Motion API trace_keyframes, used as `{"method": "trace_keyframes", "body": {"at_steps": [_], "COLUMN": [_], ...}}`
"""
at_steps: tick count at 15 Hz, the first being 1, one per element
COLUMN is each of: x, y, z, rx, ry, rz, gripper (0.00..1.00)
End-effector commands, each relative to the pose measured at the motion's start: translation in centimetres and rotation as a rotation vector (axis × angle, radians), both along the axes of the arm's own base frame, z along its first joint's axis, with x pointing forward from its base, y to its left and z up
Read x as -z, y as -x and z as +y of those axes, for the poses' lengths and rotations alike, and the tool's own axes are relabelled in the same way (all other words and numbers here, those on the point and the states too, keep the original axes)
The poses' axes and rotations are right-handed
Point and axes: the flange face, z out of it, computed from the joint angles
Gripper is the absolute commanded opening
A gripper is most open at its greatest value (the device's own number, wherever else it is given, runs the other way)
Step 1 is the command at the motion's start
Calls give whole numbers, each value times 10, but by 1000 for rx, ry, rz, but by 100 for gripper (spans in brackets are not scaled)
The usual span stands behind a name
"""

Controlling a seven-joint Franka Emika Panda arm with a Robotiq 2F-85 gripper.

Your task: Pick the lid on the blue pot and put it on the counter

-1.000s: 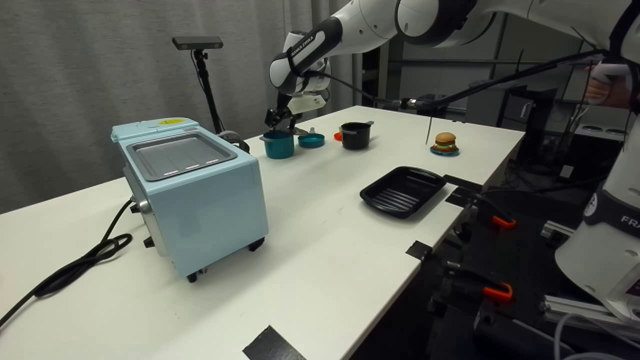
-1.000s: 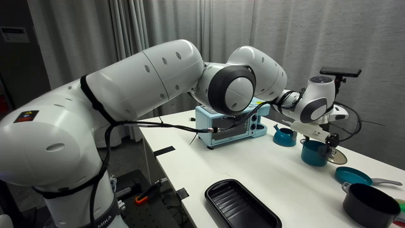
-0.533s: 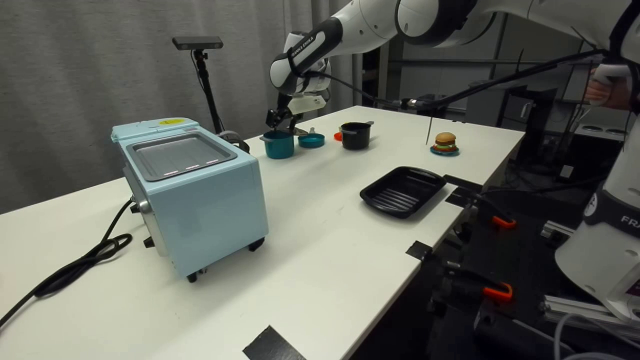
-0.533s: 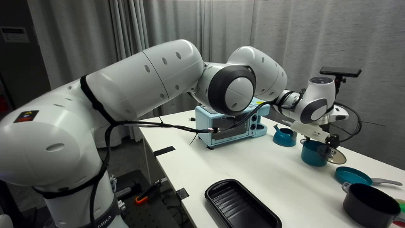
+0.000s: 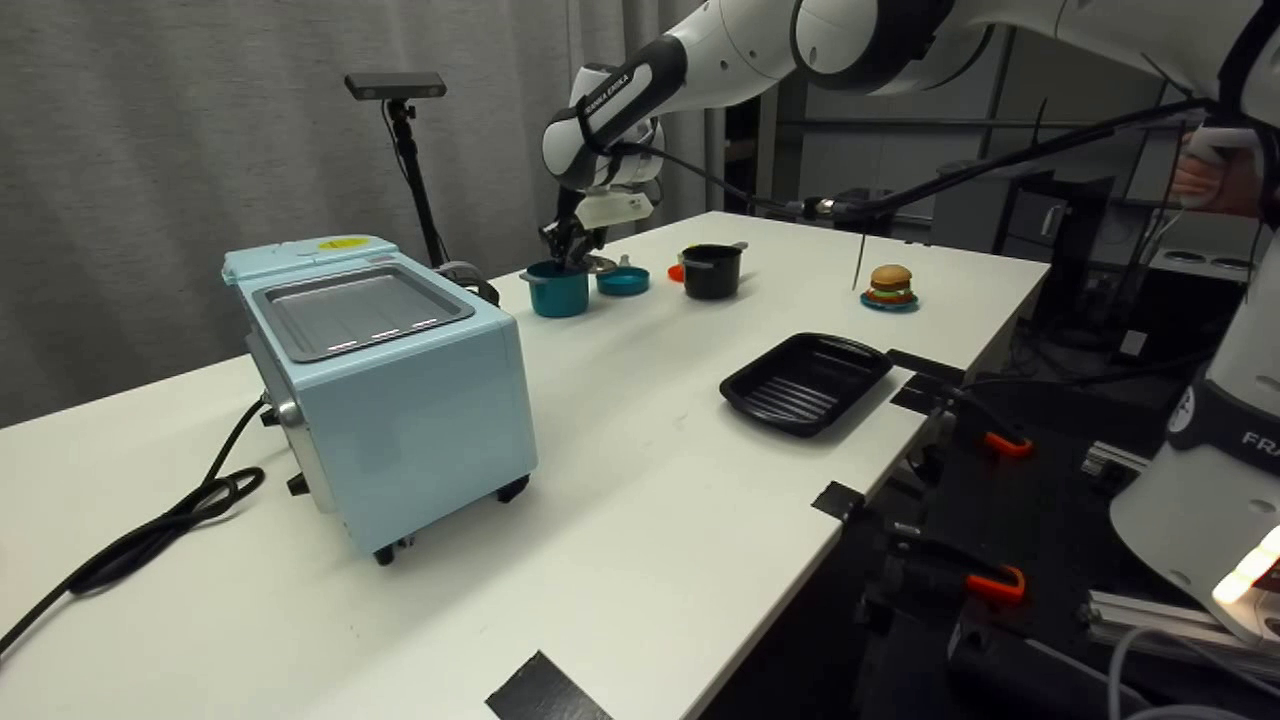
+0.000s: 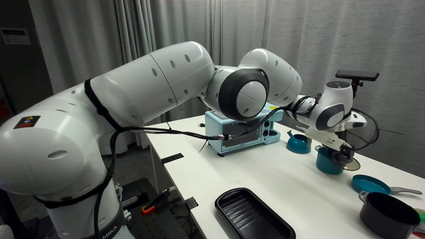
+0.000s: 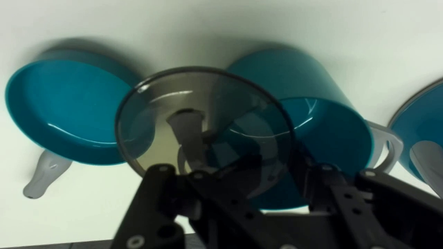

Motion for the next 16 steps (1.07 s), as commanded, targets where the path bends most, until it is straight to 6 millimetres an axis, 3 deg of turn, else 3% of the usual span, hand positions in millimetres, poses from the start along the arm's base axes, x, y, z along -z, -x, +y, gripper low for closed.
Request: {"method": "trace_keyframes", "body": {"at_steps": [1,10,16], "x": [4,-13,-19], "y": [1,0,1], "z": [1,-3,-33], "rx": [27,32,55], "ry": [-19,-21,85], "rz": [-10,-39,-117], "gripper": [1,1,1]}}
